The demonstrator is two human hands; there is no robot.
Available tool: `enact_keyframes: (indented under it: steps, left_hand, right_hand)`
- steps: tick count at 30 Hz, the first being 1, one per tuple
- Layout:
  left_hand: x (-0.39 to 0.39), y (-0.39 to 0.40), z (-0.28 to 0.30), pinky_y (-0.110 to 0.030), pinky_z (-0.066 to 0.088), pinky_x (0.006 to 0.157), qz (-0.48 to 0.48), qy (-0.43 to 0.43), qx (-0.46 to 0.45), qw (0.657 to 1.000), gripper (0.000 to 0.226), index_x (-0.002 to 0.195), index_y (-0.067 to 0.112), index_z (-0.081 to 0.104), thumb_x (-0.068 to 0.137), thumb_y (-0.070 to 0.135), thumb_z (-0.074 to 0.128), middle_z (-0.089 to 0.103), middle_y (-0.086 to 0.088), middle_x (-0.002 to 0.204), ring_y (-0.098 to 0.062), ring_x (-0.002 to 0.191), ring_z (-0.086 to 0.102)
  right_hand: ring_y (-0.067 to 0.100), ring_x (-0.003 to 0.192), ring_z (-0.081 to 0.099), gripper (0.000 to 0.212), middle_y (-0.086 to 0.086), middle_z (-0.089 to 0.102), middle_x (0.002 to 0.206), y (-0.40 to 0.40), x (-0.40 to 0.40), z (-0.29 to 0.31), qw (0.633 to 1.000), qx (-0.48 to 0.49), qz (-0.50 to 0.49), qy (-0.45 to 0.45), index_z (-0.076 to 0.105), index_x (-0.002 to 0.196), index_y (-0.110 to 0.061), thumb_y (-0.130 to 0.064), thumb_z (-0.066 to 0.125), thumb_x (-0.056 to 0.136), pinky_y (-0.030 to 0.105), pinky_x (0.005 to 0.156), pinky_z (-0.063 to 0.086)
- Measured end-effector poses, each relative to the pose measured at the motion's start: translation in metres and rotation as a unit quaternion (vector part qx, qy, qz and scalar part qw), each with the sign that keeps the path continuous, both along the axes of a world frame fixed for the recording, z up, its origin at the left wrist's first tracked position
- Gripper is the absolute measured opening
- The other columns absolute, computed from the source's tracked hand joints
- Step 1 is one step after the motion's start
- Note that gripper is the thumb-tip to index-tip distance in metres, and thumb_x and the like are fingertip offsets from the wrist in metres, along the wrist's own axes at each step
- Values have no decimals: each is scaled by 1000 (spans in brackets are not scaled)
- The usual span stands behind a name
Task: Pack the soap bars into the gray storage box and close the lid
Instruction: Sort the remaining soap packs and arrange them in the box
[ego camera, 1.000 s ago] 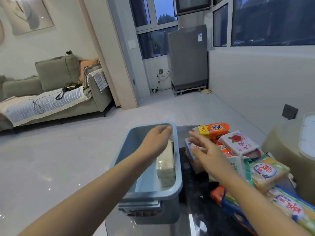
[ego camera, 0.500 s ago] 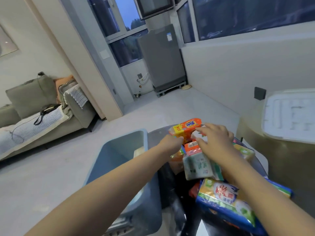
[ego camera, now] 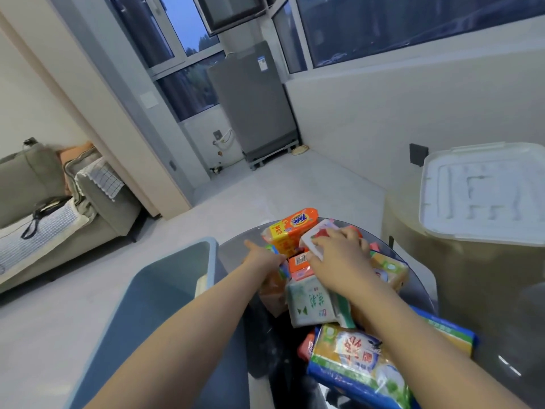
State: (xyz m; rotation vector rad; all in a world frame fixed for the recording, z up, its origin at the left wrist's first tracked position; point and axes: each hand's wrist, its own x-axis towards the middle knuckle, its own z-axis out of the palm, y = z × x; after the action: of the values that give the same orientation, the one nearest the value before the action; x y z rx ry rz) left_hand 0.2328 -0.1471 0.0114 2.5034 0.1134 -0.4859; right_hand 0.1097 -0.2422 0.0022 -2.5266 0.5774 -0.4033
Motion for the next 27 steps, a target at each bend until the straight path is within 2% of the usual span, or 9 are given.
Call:
enact_keyframes:
  steps: [8, 12, 15, 16, 17, 19, 22, 25, 27]
  left_hand:
    - [-2, 10, 6, -40, 56, 86, -19, -41, 28, 999, 102, 148, 14, 1, 77, 33, 73, 48, -18, 133, -31, 113, 57]
    - [-7, 21, 21, -34, 55, 73, -42, -99, 14, 994, 98, 146, 15, 7, 77, 34, 73, 52, -15, 130, -29, 109, 61]
    - [-13, 36, 43, -30, 53, 61, -78, -171, -21, 982, 91, 141, 11, 16, 74, 33, 73, 57, -15, 119, -27, 96, 62]
    - [-16, 41, 51, -27, 49, 53, -89, -190, -38, 977, 88, 139, 10, 19, 73, 32, 73, 57, -13, 113, -24, 90, 60]
    - [-20, 46, 59, -25, 44, 48, -96, -202, -57, 973, 84, 136, 9, 22, 72, 30, 72, 56, -11, 106, -22, 84, 59]
    - [-29, 54, 75, -24, 43, 46, -98, -211, -99, 968, 69, 124, 10, 31, 73, 29, 72, 53, -5, 96, -17, 76, 59]
    - [-44, 67, 93, -28, 54, 52, -102, -211, -168, 958, 52, 104, 17, 35, 72, 30, 75, 56, -1, 86, -14, 73, 64]
    - [-59, 81, 106, -21, 48, 46, -104, -214, -227, 945, 49, 93, 28, 33, 72, 31, 77, 49, 12, 77, -6, 69, 61]
    - [-69, 90, 111, -21, 49, 51, -98, -217, -259, 936, 54, 101, 28, 36, 70, 34, 79, 44, 17, 77, -7, 72, 62]
  right_hand:
    - [24, 132, 27, 40, 3, 46, 139, 8, -5, 11, 1000, 22, -10, 9, 52, 127, -25, -40, 38, 92, 43, 108, 15]
    - [20, 135, 26, 39, 0, 54, 132, 14, -5, 13, 999, 49, 0, -2, 56, 121, -30, -48, 41, 90, 47, 112, 1]
    - [20, 137, 20, 49, 0, 53, 132, 19, -5, 15, 999, 43, 19, -11, 52, 126, -30, -56, 42, 86, 47, 111, -3]
    - [21, 136, 21, 54, 1, 52, 133, 22, -6, 17, 998, 44, 31, -22, 48, 130, -30, -59, 43, 85, 45, 110, 0]
    - [22, 133, 26, 58, 1, 52, 133, 25, -7, 19, 997, 51, 44, -38, 44, 133, -31, -60, 45, 83, 43, 108, 10]
    - [17, 119, 42, 63, -4, 56, 128, 34, -10, 25, 988, 103, 86, -73, 41, 135, -31, -61, 50, 80, 31, 90, 31]
    - [-4, 94, 51, 69, -23, 56, 112, 49, -16, 37, 948, 248, 179, -89, 33, 136, -41, -65, 54, 75, 11, 70, 37]
    - [-18, 92, 48, 82, -38, 50, 106, 59, -21, 47, 909, 331, 214, -134, 28, 133, -50, -73, 55, 60, 5, 62, 42]
    - [-15, 96, 48, 97, -39, 47, 107, 65, -23, 51, 904, 334, 217, -153, 22, 138, -47, -75, 58, 52, 5, 65, 40]
